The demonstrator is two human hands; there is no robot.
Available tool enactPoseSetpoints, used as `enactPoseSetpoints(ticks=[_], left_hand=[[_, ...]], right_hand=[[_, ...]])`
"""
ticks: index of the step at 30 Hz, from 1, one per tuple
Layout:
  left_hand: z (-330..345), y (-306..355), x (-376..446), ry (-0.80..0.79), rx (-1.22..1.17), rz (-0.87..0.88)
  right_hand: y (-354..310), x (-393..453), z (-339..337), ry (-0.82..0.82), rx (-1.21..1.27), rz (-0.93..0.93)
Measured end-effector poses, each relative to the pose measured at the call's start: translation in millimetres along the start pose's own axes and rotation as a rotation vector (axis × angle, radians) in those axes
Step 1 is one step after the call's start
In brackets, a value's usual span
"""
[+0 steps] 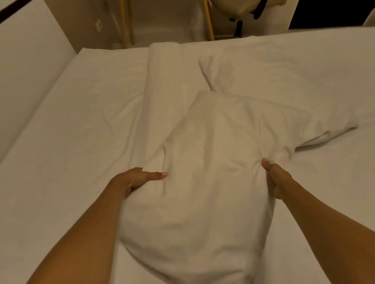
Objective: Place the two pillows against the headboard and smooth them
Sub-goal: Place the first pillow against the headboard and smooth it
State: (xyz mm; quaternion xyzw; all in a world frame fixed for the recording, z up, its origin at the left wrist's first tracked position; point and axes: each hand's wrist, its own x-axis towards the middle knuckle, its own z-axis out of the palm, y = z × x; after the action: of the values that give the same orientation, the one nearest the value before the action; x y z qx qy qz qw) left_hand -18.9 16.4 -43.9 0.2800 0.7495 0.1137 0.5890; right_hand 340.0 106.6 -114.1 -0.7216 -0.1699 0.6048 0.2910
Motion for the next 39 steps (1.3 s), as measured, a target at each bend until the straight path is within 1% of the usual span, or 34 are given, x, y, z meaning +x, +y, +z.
enactPoseSetpoints(ticks=[2, 5, 9, 13, 17, 20, 26, 30, 33, 36, 39], left_hand=[[1.5, -11.4, -10.7, 0.001, -0.067, 0.006], [4.3, -22.6, -42.7, 0.028, -0.135, 0.016], [-7.5, -41.5, -92.0, 0.075, -0.165, -0.004], [-30.9, -69.1, -148.0, 0.109, -0.185, -0.003], [-47.4, -84.9, -217.6, 0.183, -0.247, 0.020], [-59.9, -101.6, -265.3, 0.263, -0.312, 0.029], [-99.3, -158.0, -327.0, 0.417, -0.393, 0.045], [-134.2, -201.3, -349.0, 0.470, -0.445, 0.030], [-165.9, -236.0, -350.8, 0.483, -0.473, 0.028], [-198.7, -266.7, -347.8, 0.473, -0.491, 0.044], [-232.6, -300.9, -338.8, 0.453, -0.499, 0.026]], right_hand=[[-4.7, -14.0, 1.0, -0.028, -0.002, -0.002], [-13.2, -38.9, 4.3, -0.059, -0.069, -0.001], [-21.0, -86.5, 11.4, -0.098, -0.155, -0.008], [-15.4, -143.7, 18.8, -0.160, -0.166, 0.012], [-9.2, -193.3, 33.2, -0.248, -0.159, 0.013], [-11.4, -238.0, 53.8, -0.313, -0.196, -0.026], [-7.7, -308.7, 110.9, -0.417, -0.260, -0.093], [10.3, -336.5, 157.2, -0.463, -0.279, -0.131], [29.7, -351.2, 198.2, -0.487, -0.300, -0.126], [51.8, -358.6, 243.9, -0.485, -0.310, -0.115], [74.2, -368.2, 290.0, -0.470, -0.326, -0.102]])
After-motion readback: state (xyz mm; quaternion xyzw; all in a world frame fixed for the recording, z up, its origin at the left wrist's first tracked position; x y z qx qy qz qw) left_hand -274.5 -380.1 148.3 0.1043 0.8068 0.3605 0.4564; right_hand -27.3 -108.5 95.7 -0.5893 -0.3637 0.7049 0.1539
